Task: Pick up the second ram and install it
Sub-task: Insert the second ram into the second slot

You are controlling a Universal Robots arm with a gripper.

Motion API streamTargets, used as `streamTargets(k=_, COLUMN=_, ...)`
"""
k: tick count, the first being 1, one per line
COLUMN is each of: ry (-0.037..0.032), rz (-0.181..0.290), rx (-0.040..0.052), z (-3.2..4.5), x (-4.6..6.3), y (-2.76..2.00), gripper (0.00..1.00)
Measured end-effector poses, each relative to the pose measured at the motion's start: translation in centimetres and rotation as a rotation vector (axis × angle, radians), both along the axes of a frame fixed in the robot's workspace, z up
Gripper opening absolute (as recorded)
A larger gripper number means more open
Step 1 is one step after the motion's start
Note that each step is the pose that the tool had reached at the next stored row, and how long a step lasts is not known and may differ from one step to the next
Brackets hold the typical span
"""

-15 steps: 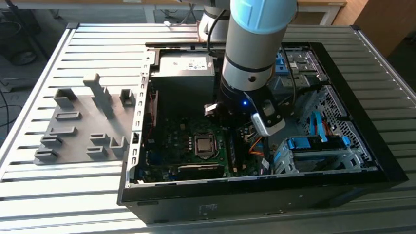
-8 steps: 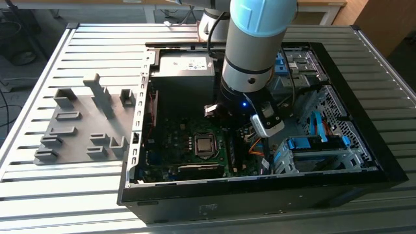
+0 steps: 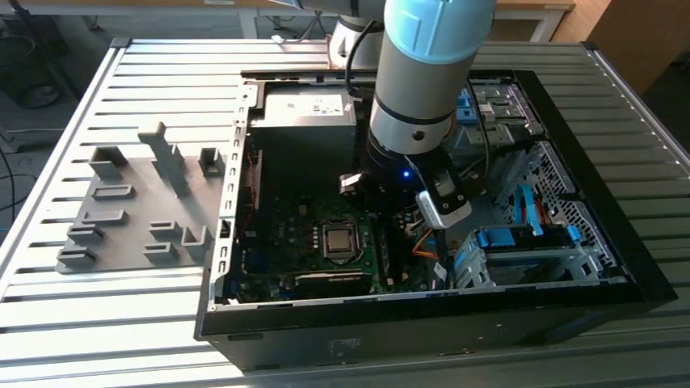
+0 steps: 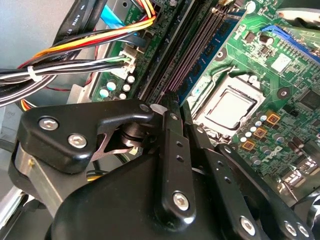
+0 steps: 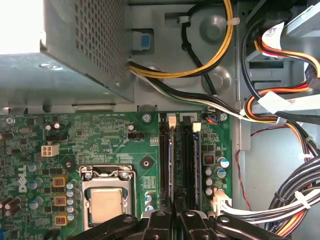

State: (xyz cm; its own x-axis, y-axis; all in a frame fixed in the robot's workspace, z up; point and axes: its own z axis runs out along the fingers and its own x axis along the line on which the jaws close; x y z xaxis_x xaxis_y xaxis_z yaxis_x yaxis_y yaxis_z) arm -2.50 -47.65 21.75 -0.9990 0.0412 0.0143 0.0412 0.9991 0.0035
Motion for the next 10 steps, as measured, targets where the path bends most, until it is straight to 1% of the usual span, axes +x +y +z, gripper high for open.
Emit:
streamTargets(k=6, ry=0.0004, rz=-0.008, rx=0.0005, z=0.00, x=0.01, y=-0.02, gripper=0.14)
streamTargets(k=10, ry=0.0004, rz=-0.008, rx=0.0005, z=0.33, x=0.01, y=-0.02, gripper=0.14)
